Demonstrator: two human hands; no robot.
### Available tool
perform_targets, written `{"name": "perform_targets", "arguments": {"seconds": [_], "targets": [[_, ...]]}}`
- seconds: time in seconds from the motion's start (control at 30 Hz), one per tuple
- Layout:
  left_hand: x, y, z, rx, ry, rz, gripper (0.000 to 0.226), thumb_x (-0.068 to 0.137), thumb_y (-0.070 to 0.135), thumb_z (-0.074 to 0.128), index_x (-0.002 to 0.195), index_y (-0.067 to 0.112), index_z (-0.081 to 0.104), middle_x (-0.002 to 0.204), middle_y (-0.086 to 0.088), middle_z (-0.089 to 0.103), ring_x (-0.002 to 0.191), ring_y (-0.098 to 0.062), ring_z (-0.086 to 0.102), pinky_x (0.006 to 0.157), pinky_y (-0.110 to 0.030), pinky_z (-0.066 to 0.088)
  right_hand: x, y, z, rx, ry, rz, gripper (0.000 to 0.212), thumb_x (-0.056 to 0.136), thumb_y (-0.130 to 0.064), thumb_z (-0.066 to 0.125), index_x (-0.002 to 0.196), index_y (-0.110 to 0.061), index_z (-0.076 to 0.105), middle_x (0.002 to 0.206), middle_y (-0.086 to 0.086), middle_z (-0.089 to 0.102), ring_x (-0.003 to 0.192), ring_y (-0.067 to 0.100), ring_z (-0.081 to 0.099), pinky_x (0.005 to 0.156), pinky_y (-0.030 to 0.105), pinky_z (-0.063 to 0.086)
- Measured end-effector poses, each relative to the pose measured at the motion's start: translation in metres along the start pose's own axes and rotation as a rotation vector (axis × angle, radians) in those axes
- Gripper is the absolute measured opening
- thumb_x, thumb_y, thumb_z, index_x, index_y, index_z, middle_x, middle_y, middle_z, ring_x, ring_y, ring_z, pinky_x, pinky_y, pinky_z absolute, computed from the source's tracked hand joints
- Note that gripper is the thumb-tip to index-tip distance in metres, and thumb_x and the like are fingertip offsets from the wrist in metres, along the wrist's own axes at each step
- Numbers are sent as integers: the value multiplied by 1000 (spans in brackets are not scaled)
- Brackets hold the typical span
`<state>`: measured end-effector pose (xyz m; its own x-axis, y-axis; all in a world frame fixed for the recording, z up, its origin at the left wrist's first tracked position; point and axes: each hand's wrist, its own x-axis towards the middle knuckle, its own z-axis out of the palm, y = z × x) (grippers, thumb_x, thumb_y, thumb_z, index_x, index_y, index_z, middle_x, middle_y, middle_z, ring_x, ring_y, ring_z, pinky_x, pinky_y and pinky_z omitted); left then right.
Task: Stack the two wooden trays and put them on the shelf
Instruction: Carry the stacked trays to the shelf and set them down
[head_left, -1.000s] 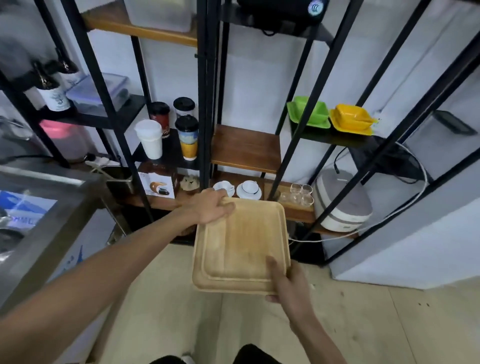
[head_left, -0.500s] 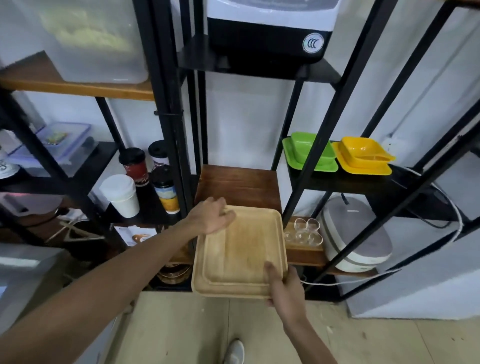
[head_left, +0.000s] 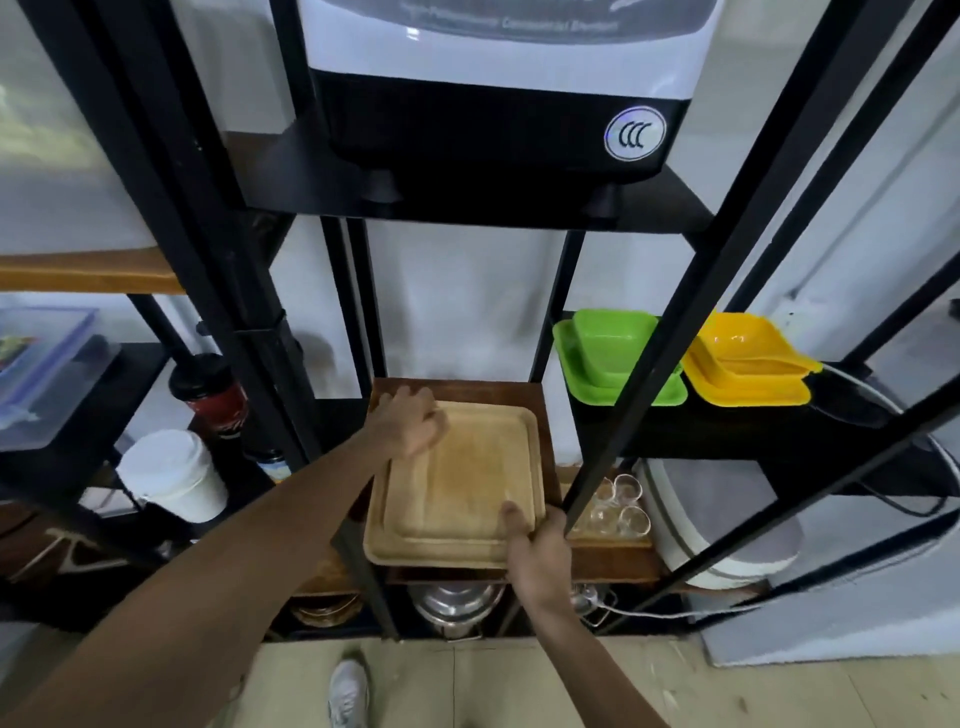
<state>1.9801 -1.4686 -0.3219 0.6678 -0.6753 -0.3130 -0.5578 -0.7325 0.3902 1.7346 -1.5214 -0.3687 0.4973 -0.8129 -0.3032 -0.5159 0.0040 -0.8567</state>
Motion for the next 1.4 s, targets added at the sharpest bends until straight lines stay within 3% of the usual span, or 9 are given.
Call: {"name": "perform_targets", "arguments": {"seconds": [0.13,0.43,0.7,1.07,1.23,1.3,1.4], "targets": [[21,1,3,33,68,-58,49,98,44,35,137,16,48,144,-17,44,138,-43,34,109,-54,40,17,-19,14,-56,66,26,53,99,-48,59,131,-7,49,121,14,67,107,36,68,95,49,56],[48,0,15,102,205,-7,43,104,38,31,132,11,51,134,-17,50,130,-37,42,105,-46,41,45,-36,24,-288,114,-11,54,102,-45,53,128,2,50,129,21,55,111,41,63,89,44,53],[68,-7,29,64,147,-12,44,105,39,30,137,13,48,139,-16,46,134,-34,36,99,-48,50,63,-31,29,-403,114,10,57,102,-46,51,130,4,48,132,24,52,119,42,57,100,49,51],[74,1,24,133,114,-75,48,107,38,27,142,11,45,144,-17,43,137,-34,36,105,-48,47,73,-31,43,-647,134,48,61,104,-55,38,130,-2,52,134,23,48,123,45,50,110,49,39],[72,8,26,73,98,-137,50,106,37,28,140,8,50,143,-15,46,133,-31,42,103,-48,48,71,-31,46,-706,145,69,68,104,-56,33,144,-1,46,142,22,45,126,43,49,110,47,39],[70,7,29,20,113,-143,52,106,35,28,147,6,44,151,-16,42,143,-31,35,109,-49,44,70,-32,44,-729,135,67,71,105,-56,31,148,0,42,144,22,45,126,42,50,108,46,41],[63,6,32,-94,127,-134,58,106,31,27,159,7,23,168,-13,19,157,-27,9,123,-48,26,69,-33,38,-712,91,65,73,105,-54,31,153,1,35,148,23,41,130,42,47,109,46,41]]}}
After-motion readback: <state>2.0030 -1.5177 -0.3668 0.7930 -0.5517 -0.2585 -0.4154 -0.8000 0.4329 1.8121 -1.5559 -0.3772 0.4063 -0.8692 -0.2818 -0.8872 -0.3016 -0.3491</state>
